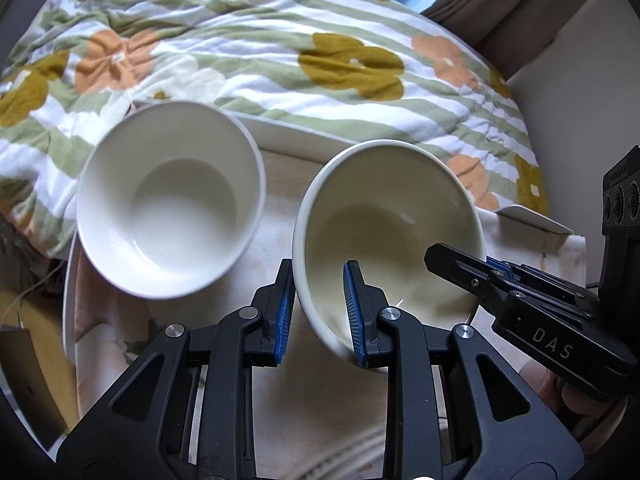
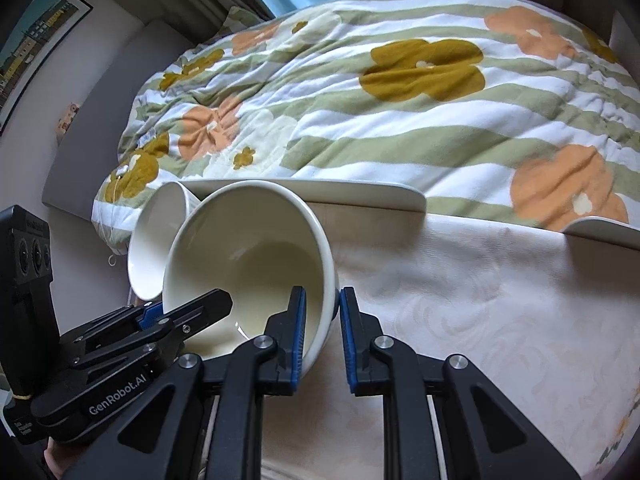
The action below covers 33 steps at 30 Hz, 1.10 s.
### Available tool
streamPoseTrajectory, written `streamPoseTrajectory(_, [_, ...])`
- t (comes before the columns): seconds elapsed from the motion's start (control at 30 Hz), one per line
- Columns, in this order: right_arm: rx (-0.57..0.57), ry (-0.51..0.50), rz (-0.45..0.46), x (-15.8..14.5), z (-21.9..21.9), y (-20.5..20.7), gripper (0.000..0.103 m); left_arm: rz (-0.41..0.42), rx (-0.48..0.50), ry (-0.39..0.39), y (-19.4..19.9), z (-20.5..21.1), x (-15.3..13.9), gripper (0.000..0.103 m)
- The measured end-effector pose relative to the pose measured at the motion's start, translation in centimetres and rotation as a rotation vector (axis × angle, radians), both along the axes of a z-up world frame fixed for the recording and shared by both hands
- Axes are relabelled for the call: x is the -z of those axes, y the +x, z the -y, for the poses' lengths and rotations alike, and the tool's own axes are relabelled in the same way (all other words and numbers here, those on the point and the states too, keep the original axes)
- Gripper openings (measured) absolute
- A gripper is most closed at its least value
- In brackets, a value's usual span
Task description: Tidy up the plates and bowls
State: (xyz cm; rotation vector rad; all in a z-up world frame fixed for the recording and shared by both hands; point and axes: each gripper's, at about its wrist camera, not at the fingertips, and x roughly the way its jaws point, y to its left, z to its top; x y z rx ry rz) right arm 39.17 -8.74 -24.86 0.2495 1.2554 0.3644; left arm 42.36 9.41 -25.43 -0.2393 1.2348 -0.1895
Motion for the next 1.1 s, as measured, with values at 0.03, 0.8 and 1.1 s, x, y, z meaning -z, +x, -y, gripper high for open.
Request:
streamPoseTrajectory(0.03, [0.005, 0.002, 0.009, -0.5, 0.3, -0.3, 0.015, 0.013, 0.006, 0.000, -0.4, 0.4, -0.7, 0.022])
streamPoseTrajectory(0.8, [0.178, -0.034, 0.156, -10.5, 19.4, -18.3, 0.015, 0.118, 0.187, -0.047, -16.7, 22.3, -10.5, 0.022])
streamPoseTrajectory(1.1, [0.275, -0.056, 0.081, -8.3, 25.6, -24.0, 0.015, 0.030, 0.337, -0.013, -20.2, 29.2, -8.1, 0.022])
